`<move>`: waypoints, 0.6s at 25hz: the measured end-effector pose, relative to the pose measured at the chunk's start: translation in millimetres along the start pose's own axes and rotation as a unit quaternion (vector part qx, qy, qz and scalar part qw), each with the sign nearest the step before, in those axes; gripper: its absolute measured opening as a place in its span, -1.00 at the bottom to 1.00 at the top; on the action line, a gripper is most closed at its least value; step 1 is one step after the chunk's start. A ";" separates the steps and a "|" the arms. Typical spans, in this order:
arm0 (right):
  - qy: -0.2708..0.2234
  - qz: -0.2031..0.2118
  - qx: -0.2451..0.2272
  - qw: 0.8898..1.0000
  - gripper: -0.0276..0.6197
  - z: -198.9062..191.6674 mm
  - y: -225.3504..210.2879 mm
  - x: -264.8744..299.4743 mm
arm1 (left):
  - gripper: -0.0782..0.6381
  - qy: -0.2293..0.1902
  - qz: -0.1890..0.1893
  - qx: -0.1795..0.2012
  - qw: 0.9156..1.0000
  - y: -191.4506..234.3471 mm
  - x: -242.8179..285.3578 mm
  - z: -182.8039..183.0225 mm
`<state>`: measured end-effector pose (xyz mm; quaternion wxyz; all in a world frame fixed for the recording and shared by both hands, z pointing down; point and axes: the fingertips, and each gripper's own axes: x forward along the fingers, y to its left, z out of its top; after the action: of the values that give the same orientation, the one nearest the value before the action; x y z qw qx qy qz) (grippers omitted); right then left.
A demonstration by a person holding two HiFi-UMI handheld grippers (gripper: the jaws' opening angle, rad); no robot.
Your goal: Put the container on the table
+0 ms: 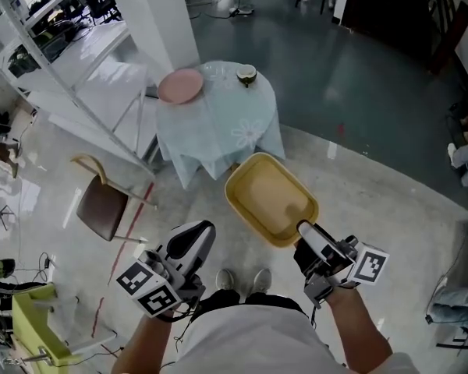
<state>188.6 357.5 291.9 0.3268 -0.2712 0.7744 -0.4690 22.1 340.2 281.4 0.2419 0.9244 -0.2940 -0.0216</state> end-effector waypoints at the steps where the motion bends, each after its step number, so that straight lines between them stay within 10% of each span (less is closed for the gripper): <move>1: 0.002 0.000 0.000 1.000 -0.18 2.0 -0.7 -3.6 | -0.68 -0.001 0.002 0.001 1.000 -3.0 2.3 -1.9; 15: 0.022 0.008 0.013 1.000 -0.18 16.8 -13.1 -11.5 | -0.68 -0.007 0.017 -0.002 1.000 -15.1 19.9 -13.3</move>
<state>210.2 351.3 300.9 0.3168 -0.2507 0.7775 -0.4820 49.0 345.7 288.2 0.2420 0.9188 -0.3110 -0.0242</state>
